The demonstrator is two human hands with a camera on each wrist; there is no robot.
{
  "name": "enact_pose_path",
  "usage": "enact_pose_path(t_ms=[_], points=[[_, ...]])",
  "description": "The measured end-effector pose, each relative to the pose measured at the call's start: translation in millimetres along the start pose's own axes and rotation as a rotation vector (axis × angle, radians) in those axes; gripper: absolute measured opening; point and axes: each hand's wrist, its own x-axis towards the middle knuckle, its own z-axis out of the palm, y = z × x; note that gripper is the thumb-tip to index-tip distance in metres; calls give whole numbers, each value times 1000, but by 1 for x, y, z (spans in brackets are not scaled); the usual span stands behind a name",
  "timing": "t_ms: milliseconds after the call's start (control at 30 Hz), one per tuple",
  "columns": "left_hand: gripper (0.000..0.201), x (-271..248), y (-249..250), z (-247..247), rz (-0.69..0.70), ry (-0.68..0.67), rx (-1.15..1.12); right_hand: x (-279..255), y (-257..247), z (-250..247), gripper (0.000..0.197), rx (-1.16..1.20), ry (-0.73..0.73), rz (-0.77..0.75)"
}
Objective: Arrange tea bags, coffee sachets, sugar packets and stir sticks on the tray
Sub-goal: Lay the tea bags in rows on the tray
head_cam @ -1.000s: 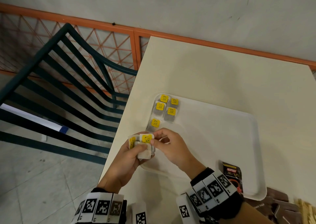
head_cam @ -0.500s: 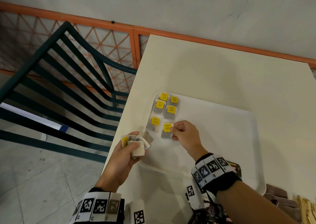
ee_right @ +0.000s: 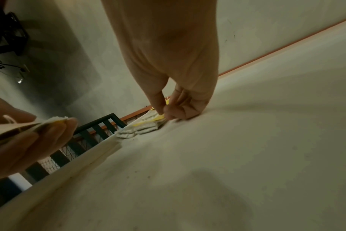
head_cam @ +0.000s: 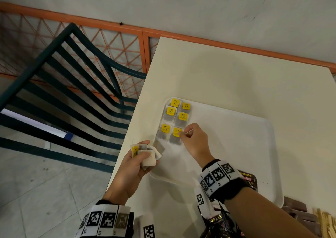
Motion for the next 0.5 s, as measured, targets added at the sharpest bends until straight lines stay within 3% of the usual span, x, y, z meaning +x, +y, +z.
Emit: enact_pose_path(t_ms=[200,267,400,500], points=[[23,1,2,1,12,0,-37,-13,-13,-3,9,-91,-45,-152],[22,1,3,3,22,-3,-40,-26,-19,0,10,-49,-150,-198],[21,2,3,4,38,-26,-30,-55,-31,8,12,71,-512,-145],[21,0,2,4,46,-64,-16,-62,-29,14,16,113,-478,-138]])
